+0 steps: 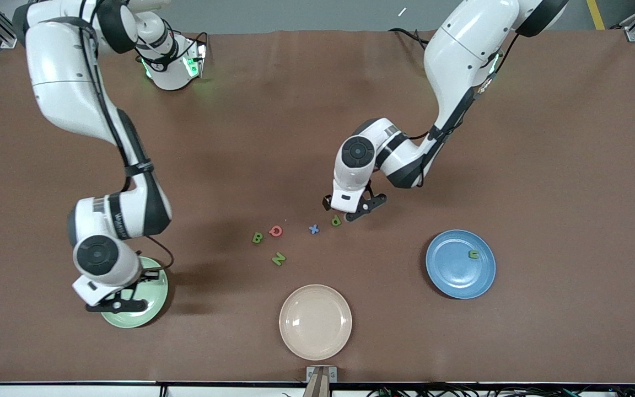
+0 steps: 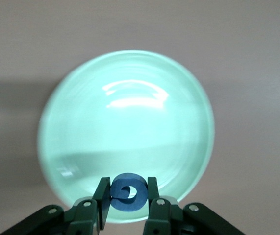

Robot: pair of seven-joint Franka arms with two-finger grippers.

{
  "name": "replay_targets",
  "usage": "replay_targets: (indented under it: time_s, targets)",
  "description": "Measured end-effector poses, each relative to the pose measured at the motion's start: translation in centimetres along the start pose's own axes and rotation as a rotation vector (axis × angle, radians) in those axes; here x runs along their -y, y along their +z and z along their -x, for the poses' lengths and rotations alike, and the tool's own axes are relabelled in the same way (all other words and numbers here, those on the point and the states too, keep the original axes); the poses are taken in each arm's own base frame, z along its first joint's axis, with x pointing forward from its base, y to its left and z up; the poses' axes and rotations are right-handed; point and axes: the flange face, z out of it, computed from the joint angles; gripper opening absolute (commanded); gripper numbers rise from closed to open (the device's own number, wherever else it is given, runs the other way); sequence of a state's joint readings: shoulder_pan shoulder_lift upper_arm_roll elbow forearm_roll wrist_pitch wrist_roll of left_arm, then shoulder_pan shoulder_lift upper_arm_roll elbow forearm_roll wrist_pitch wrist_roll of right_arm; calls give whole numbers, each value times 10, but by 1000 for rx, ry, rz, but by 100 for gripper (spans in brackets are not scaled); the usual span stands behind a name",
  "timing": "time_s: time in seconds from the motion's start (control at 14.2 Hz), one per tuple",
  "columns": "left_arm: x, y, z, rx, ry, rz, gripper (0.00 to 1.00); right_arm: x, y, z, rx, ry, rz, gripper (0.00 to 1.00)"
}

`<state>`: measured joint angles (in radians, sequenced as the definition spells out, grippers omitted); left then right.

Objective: Sort upper and lower case letters into plates
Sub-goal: 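Place the blue G on the green plate while the left gripper reaches blue e, then grasp the blue e with the left gripper while the right gripper grasps green B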

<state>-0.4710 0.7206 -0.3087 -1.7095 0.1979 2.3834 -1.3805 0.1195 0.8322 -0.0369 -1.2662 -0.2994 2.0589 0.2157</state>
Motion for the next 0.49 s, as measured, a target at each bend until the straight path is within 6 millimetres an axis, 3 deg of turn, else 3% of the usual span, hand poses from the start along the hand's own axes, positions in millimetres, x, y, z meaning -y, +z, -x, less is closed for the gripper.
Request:
replay_targets:
  time_s: [0.07, 0.14, 0.21, 0.35, 0.49]
  targets:
    - [1, 4, 2, 3, 2, -5, 78, -12, 6, -3, -16, 0, -6, 68]
    - [3, 8, 1, 6, 1, -12, 74, -17, 9, -5, -34, 0, -12, 90]
    - [5, 12, 0, 9, -2, -20, 72, -17, 12, -7, -47, -1, -16, 97]
    - [8, 18, -2, 11, -6, -27, 63, -7, 12, -7, -57, -9, -30, 100]
    - [8, 17, -2, 11, -7, -23, 39, 9, 7, -6, -56, -8, -65, 100]
